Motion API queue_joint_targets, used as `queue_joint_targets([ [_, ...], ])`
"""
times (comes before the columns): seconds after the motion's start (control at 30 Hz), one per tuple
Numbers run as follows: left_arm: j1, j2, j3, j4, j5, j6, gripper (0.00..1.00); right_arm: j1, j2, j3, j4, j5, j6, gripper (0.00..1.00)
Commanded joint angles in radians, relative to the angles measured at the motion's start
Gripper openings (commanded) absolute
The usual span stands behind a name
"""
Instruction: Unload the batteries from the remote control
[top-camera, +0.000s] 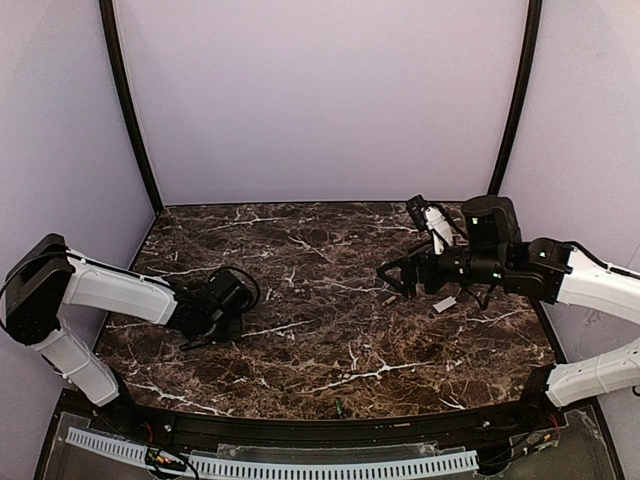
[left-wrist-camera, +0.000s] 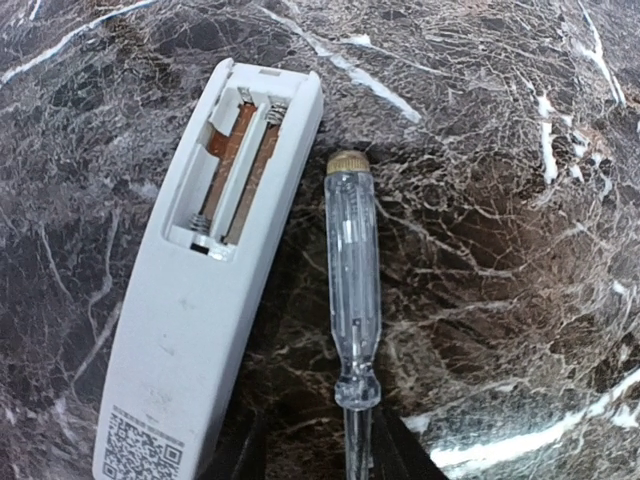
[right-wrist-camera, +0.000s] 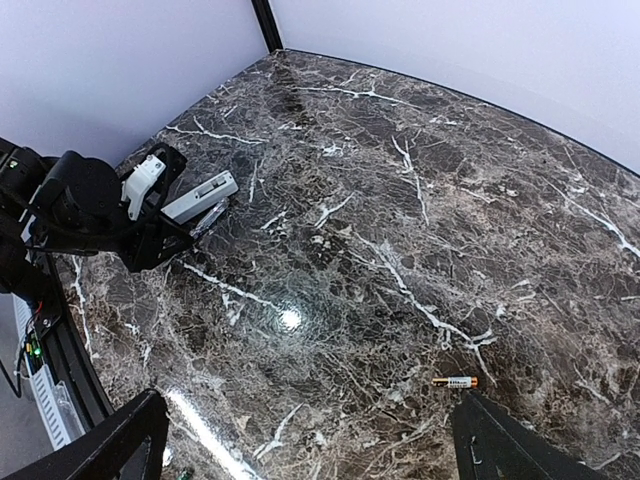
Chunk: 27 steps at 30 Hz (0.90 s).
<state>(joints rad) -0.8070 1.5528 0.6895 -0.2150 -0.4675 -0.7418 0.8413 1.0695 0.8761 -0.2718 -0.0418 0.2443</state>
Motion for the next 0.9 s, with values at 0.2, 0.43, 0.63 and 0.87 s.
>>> queue_joint_targets([
  [0.2,0.005,-0.104,0.021,-0.074,-0.041,0.006,0.45,-0.007,-0.033,-0.017,0.01,0.036,0.015,0.99],
  [0.43,0.005,-0.246,0.025,-0.094,-0.051,0.081,0.5,-0.006,-0.069,-0.034,0.022,0.195,0.019,0.99],
  [0.63,0.006,-0.371,0.033,-0.114,-0.21,0.241,0.65,-0.008,-0.098,-0.068,0.046,0.424,0.02,0.99],
  [0.87,0.045,-0.451,0.007,-0.012,-0.41,0.422,0.92,-0.013,-0.105,-0.139,0.166,0.571,-0.059,0.99],
])
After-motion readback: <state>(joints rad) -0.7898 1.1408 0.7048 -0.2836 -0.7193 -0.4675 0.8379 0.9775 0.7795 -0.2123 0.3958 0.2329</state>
